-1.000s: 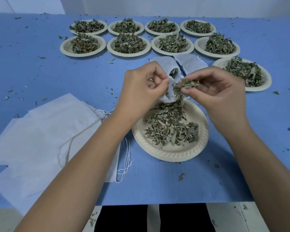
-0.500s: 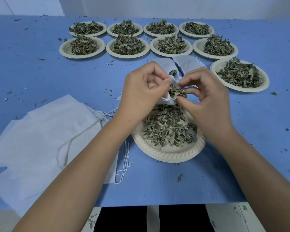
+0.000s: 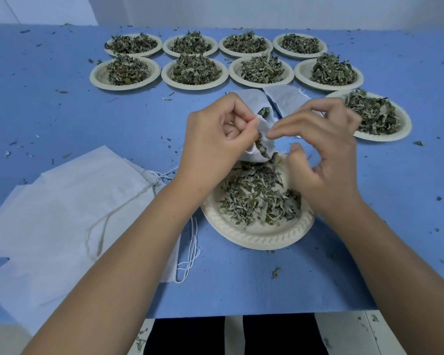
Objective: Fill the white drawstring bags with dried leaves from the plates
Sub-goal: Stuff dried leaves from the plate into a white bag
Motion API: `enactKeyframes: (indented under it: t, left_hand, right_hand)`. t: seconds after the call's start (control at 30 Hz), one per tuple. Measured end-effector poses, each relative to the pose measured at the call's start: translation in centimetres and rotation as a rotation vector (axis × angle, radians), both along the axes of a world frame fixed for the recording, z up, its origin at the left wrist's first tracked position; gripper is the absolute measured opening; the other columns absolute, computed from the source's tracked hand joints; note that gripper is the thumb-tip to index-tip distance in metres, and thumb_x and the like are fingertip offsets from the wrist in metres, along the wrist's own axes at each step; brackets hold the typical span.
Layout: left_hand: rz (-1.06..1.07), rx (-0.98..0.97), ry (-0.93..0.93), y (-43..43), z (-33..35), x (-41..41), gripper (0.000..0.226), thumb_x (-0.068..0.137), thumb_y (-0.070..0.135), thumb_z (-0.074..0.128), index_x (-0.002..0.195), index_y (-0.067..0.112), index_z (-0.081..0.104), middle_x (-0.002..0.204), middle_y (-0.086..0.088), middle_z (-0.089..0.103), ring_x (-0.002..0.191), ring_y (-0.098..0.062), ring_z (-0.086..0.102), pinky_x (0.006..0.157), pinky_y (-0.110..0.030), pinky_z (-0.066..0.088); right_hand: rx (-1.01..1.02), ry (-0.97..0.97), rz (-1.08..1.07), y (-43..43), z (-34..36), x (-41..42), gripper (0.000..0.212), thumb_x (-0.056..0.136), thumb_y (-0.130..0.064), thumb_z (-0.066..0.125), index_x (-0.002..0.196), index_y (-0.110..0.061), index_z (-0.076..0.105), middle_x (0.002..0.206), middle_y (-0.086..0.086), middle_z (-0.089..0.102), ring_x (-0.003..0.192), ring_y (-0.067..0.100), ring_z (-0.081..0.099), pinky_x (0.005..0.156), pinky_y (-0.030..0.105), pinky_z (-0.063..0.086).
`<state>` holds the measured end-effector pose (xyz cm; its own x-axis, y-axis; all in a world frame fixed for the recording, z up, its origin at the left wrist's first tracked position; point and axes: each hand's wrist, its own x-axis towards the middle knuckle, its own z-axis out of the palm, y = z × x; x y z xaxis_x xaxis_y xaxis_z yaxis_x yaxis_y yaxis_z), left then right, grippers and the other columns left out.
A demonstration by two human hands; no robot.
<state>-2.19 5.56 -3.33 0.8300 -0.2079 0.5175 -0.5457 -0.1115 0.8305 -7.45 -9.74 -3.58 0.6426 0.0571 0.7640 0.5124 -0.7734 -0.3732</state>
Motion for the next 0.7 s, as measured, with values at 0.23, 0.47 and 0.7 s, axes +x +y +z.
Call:
enactKeyframes:
  t: [0.23, 0.47, 0.7]
  left_hand:
    - [-0.072, 0.074, -0.074, 0.1, 0.0, -0.2, 0.008, 0.087, 0.003, 0.067, 0.081, 0.001, 0.062, 0.057, -0.010, 0.057, 0.045, -0.036, 0.047, 0.047, -0.035, 0.042]
    - [0.128, -0.056, -0.020, 0.5, 0.4, 0.3, 0.017, 0.089, 0.010, 0.066, 0.076, 0.018, 0.057, 0.058, 0.010, 0.056, 0.051, -0.029, 0.048, 0.051, -0.035, 0.044]
    - [0.136, -0.072, -0.013, 0.6, 0.4, 0.4, 0.018, 0.088, 0.013, 0.066, 0.076, 0.022, 0.057, 0.058, 0.011, 0.057, 0.049, -0.012, 0.047, 0.052, -0.026, 0.044]
  right_hand:
    - [-0.174, 0.265, 0.113, 0.3, -0.1, 0.2, 0.021, 0.078, -0.026, 0.036, 0.073, -0.024, 0.057, 0.081, -0.021, 0.058, 0.128, 0.021, 0.044, 0.111, 0.048, 0.012]
    - [0.199, 0.597, 0.246, -1.7, 0.6, -0.2, 0.040, 0.078, -0.033, 0.042, 0.050, -0.014, 0.065, 0.049, 0.003, 0.062, 0.049, 0.011, 0.057, 0.058, 0.026, 0.045]
    - [0.143, 0.748, 0.343, -1.1, 0.4, 0.3, 0.012, 0.084, -0.010, 0.066, 0.078, -0.016, 0.074, 0.076, -0.003, 0.070, 0.067, 0.016, 0.064, 0.069, 0.038, 0.055]
